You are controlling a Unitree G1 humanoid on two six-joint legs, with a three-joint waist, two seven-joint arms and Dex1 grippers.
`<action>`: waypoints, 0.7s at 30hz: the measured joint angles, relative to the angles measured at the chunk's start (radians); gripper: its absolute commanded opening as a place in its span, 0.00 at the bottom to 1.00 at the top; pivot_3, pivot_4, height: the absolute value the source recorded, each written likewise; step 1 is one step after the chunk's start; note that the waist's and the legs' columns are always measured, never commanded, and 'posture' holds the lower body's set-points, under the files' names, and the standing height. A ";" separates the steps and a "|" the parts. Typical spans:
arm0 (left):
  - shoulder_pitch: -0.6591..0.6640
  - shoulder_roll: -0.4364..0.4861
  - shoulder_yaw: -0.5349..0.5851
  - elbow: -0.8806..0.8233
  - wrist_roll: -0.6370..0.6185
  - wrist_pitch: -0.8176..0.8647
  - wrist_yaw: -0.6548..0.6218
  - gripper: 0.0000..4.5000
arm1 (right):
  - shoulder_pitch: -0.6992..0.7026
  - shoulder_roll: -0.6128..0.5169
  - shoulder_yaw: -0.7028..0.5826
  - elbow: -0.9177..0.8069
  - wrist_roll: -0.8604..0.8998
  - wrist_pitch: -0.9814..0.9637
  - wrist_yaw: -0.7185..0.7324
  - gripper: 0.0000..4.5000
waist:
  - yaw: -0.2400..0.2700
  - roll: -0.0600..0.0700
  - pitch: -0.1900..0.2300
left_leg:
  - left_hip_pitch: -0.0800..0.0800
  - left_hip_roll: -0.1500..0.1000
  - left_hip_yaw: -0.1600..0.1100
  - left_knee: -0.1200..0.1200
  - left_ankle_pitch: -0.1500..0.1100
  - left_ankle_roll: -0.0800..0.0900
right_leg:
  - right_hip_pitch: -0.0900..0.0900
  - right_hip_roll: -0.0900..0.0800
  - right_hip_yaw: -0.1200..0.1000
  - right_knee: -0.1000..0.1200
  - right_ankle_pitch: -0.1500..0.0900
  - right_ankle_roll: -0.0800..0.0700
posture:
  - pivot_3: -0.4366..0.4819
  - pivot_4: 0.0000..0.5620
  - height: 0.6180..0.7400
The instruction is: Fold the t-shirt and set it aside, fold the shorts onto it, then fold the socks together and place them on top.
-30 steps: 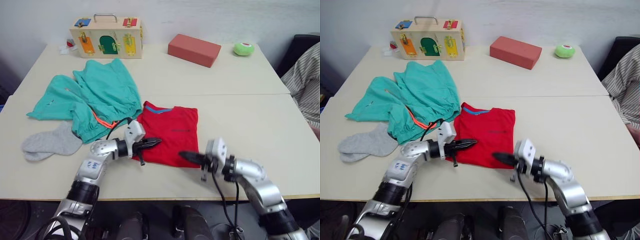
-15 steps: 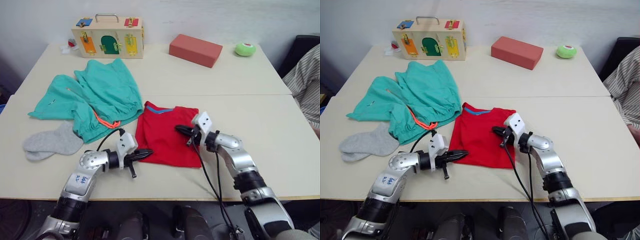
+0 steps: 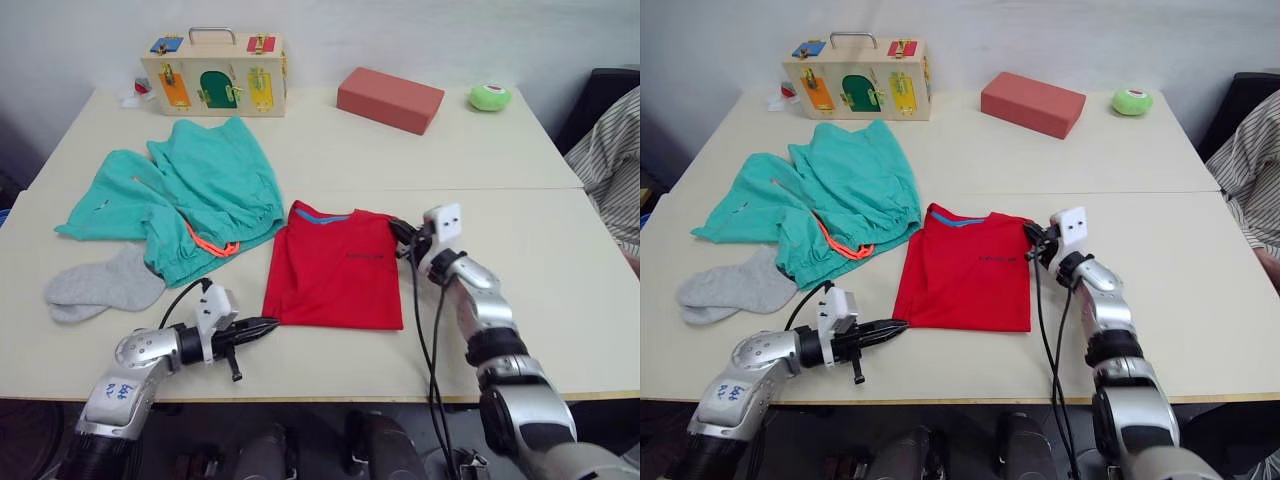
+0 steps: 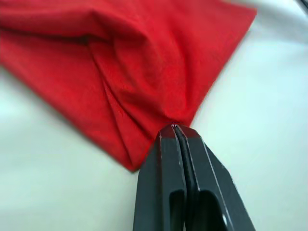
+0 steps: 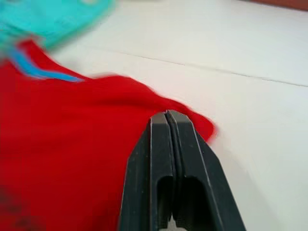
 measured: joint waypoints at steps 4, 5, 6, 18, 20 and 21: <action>-0.010 0.065 0.086 -0.085 -0.095 0.042 -0.031 0.14 | 0.061 -0.129 -0.018 -0.289 0.148 0.344 0.032 0.28 | 0.002 0.001 0.000 | -0.001 0.000 0.000 0.001 0.000 0.001 | -0.001 0.000 0.001 -0.002 0.000 0.000 | 0.48 0.27 1.00; -0.012 0.084 0.115 -0.101 -0.120 0.069 -0.034 0.20 | 0.073 -0.168 -0.033 -0.334 0.179 0.429 0.036 0.36 | 0.003 0.001 0.000 | -0.001 0.000 0.000 0.001 0.000 0.001 | -0.001 0.000 0.001 -0.004 0.000 0.000 | 0.48 0.27 1.00; -0.018 0.098 0.137 -0.112 -0.147 0.090 -0.037 0.28 | 0.082 -0.210 -0.037 -0.373 0.212 0.526 0.040 0.45 | 0.003 0.001 0.001 | -0.001 0.000 0.000 0.001 -0.001 0.001 | -0.001 0.000 0.001 -0.004 0.000 0.000 | 0.48 0.27 1.00; -0.086 0.137 0.186 -0.130 -0.229 0.062 -0.164 1.00 | -0.059 -0.311 -0.038 -0.338 0.406 1.360 -0.021 1.00 | -0.004 -0.001 0.000 | -0.002 0.000 0.003 0.000 -0.001 0.000 | -0.005 0.001 0.002 -0.002 -0.001 -0.001 | 0.48 0.27 1.00; -0.086 0.133 0.185 -0.105 -0.255 0.066 -0.199 1.00 | -0.090 -0.251 -0.038 -0.321 0.407 1.394 -0.030 0.96 | -0.004 -0.001 0.000 | -0.002 0.000 0.004 0.000 -0.001 -0.001 | -0.005 0.001 0.003 -0.001 -0.001 -0.001 | 0.48 0.27 1.00; -0.085 0.137 0.185 -0.101 -0.265 0.075 -0.214 1.00 | -0.101 -0.226 -0.038 -0.312 0.407 1.402 -0.035 0.91 | -0.004 -0.001 0.000 | -0.002 0.000 0.004 0.000 -0.001 -0.001 | -0.005 0.001 0.003 -0.001 -0.001 -0.001 | 0.48 0.27 1.00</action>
